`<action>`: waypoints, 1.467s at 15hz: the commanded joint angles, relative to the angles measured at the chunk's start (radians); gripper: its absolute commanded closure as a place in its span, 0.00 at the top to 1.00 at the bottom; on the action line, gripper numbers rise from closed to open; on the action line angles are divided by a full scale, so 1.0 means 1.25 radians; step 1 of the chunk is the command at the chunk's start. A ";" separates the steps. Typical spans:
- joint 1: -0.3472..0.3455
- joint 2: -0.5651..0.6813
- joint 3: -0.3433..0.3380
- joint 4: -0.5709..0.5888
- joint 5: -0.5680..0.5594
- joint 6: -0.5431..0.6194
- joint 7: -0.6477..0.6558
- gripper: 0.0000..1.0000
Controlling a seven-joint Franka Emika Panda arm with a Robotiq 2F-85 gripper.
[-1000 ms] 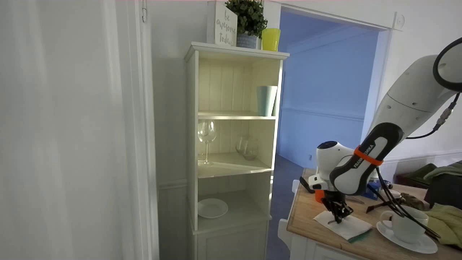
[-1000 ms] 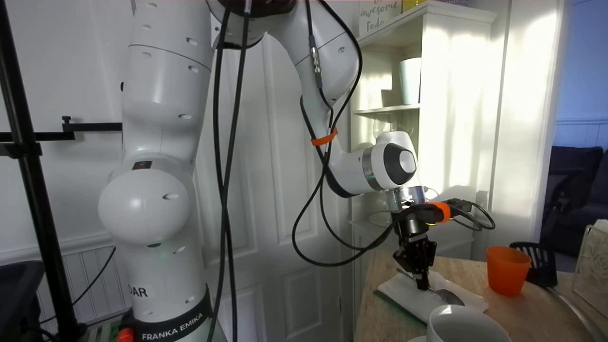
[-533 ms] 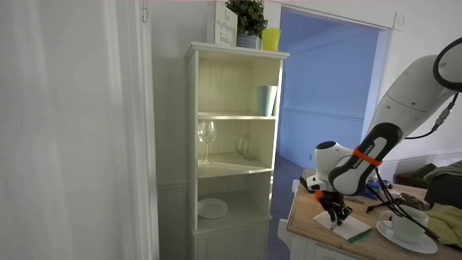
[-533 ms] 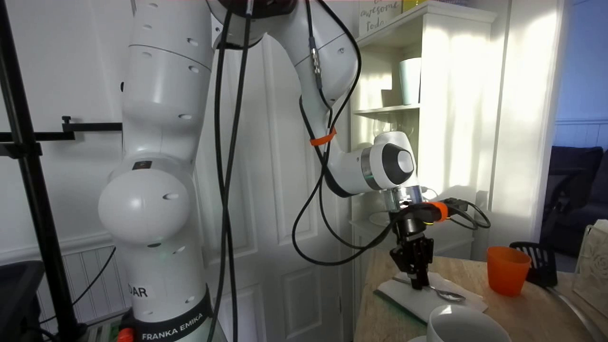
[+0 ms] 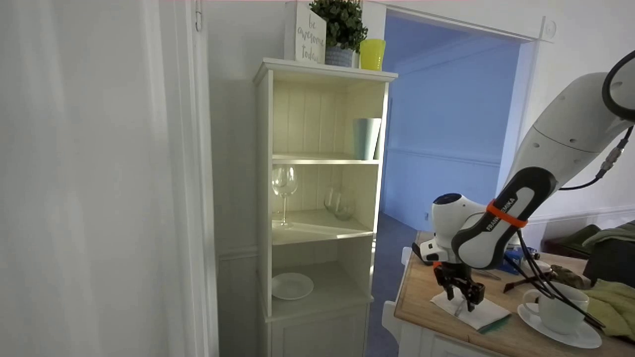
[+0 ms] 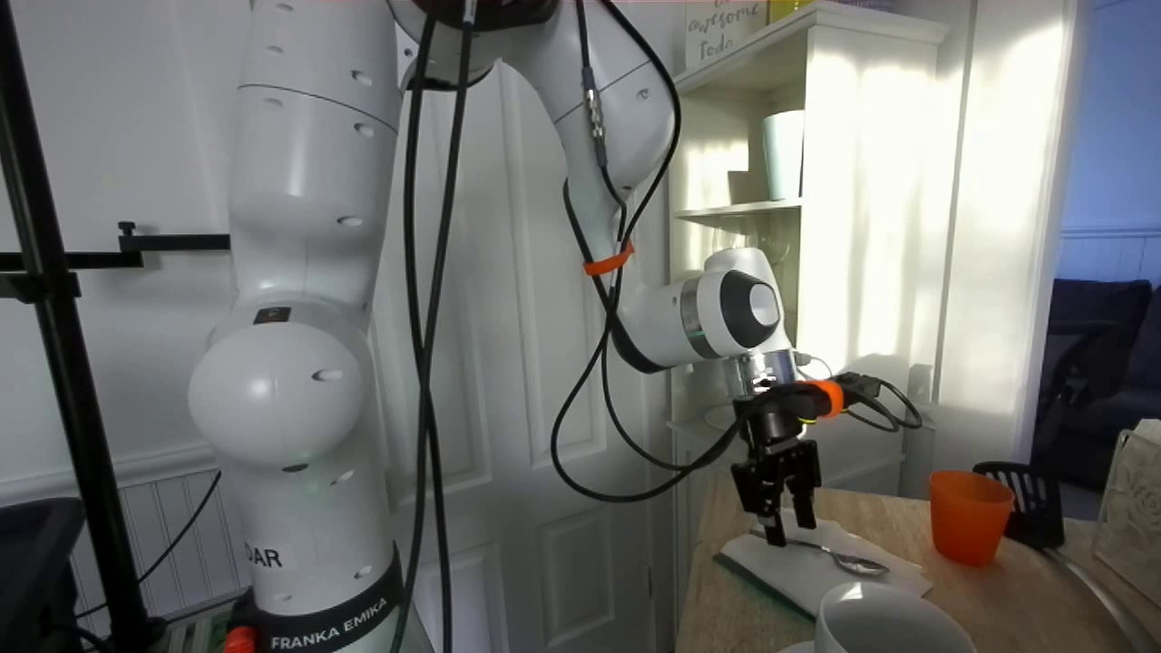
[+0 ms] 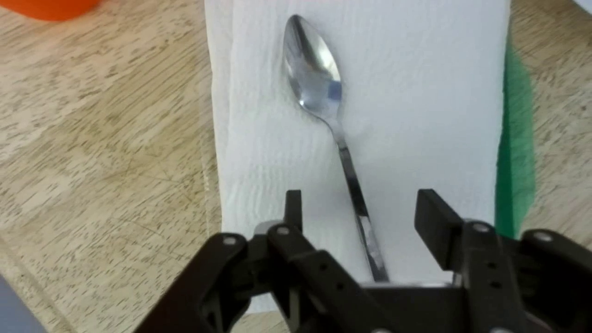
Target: Put the silver spoon in the white mug
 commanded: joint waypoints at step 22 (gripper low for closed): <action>-0.007 -0.022 -0.023 -0.018 -0.059 0.019 -0.020 0.26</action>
